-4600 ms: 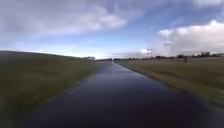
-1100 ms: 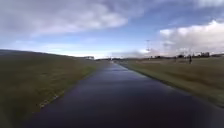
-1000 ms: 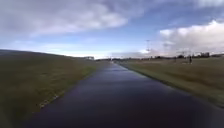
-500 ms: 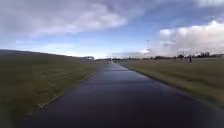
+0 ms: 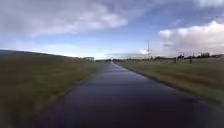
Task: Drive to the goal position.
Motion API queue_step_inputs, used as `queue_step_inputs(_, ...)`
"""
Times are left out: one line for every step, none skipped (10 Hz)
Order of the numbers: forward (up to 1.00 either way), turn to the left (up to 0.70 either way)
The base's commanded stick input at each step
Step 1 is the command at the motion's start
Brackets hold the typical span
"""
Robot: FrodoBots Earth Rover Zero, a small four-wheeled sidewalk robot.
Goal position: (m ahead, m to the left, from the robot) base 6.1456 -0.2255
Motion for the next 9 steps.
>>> queue_step_inputs(1.00,0.00)
queue_step_inputs(1.00,0.00)
queue_step_inputs(1.00,0.00)
queue_step_inputs(1.00,0.00)
queue_step_inputs(1.00,0.00)
queue_step_inputs(1.00,0.00)
queue_step_inputs(1.00,0.00)
queue_step_inputs(1.00,0.00)
queue_step_inputs(1.00,0.00)
